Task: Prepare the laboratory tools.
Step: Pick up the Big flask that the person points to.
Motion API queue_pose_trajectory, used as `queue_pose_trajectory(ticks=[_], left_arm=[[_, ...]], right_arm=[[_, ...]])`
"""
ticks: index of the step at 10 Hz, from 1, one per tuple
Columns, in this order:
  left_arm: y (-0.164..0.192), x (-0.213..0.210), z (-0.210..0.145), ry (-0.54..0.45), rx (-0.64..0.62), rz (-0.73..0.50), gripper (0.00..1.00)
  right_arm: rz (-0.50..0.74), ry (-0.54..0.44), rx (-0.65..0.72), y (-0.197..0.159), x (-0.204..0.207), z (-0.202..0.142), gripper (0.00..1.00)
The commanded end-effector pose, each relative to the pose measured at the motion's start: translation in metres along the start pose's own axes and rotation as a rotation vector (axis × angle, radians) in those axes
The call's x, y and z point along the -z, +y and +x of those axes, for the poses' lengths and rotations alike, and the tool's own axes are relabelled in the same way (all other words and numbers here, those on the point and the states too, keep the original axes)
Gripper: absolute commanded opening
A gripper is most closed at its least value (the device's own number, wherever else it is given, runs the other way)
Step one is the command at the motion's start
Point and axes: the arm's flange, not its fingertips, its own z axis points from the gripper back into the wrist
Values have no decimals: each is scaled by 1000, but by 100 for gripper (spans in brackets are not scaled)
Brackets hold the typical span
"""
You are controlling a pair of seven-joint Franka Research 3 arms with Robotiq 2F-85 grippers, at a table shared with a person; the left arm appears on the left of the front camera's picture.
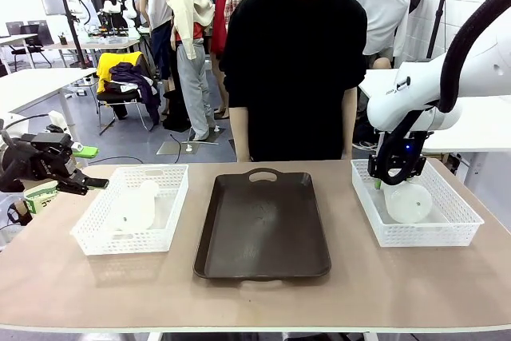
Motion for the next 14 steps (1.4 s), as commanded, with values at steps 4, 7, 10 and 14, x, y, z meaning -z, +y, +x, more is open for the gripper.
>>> queue_pose_trajectory(ticks=[4,7,10,14], left_arm=[[-2,-1,0,-2,5,1,100],[-2,-1,0,-2,5,1,100],[-2,-1,0,-2,5,1,100],[-2,-1,0,-2,5,1,100]], right_arm=[[-30,32,41,3,1,6,0],[-30,34,63,0,-3,4,0],[-4,22,33,-2,2,0,0],[-4,22,33,-2,2,0,0]])
